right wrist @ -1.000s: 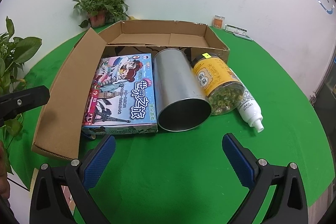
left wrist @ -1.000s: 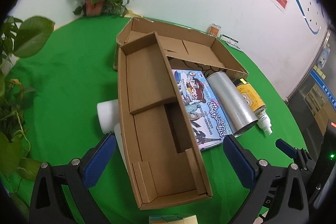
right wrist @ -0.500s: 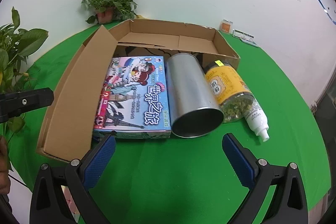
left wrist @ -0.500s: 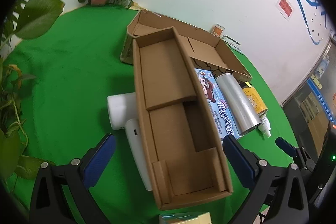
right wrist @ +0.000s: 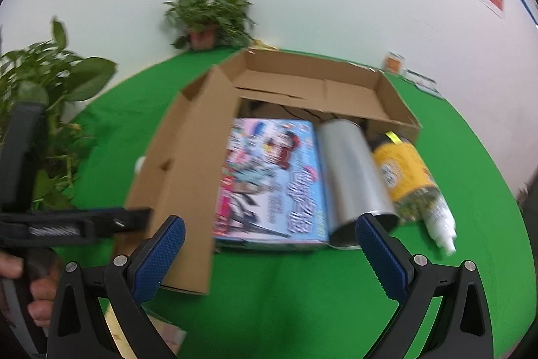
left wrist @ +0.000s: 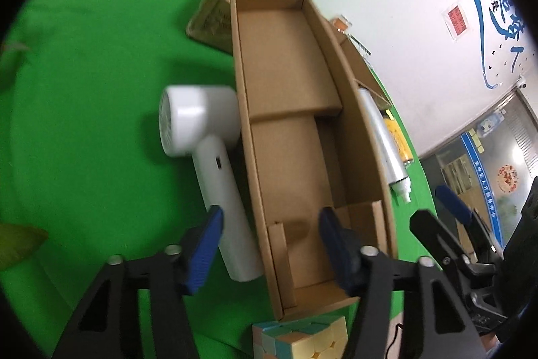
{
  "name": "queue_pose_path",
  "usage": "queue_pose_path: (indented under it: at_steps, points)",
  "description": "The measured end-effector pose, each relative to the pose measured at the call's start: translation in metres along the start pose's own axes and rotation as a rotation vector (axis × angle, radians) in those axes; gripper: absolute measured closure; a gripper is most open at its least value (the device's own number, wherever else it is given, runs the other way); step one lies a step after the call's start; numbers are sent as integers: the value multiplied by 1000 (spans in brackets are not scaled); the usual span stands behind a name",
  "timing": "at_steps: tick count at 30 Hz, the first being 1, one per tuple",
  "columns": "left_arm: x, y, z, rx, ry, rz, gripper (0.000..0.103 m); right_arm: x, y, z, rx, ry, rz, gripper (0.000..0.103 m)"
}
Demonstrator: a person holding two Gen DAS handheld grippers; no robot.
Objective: Organize rigid objects
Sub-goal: 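Grasp the cardboard divider insert wall with both grippers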
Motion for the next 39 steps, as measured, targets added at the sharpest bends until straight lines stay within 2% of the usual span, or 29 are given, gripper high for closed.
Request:
queue_pose_path:
  at_steps: [3,4,5,8,9,12,14,15,16,17,22,27,33,39]
  points:
    - [1,4,-1,6,-1,-10,61,-6,4,-17,-25,-32,-14,6]
    - [1,4,-1,7,-2,-10,63,-9,7,-24,-28,-49,-28,11]
    - [1,5,-2,9,-5,-10,69,-10,9,-28,-23,-61,-38,18]
    - [-1,6,-5,34,-16,-23,86,-11,15,-42,-28,-102,-62,25]
    - [0,7,-3,27,-8,-25,86,-11,16,-46,-25,-118,-69,28]
    - [0,6,0,15,5,-26,87,-8,25,-61,-28,-153,-120,50]
    - [0,7,1,5,8,-21,87,-7,30,-64,-33,-158,-138,62]
    - [1,4,-2,4,9,-15,87,-6,30,-67,-30,-159,-146,63]
    - [1,2,1,-4,12,-4,87,-6,31,-67,-30,-162,-147,68]
    - [1,0,5,-21,26,10,87,-5,31,-69,-40,-166,-152,77]
    - [6,-9,14,-65,40,56,87,-4,28,-72,-63,-148,-147,78]
    - [9,-33,38,-97,83,148,87,-9,0,-70,-76,-134,-59,79]
    - [-6,-66,78,-126,150,254,87,-28,-45,-59,-83,-111,67,79]
    - [-18,-84,90,-137,197,292,87,-49,-71,-39,-81,-84,133,79]
Point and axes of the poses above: each gripper's, at about its wrist camera, not at the fingertips, and y roughly the way its jaws point, z to its right, x to its underside, the point moved 1 cm from there along y, roughly the way its jaws point, and after that the axes turned 12 degrees about -z, right-handed, at the moved point
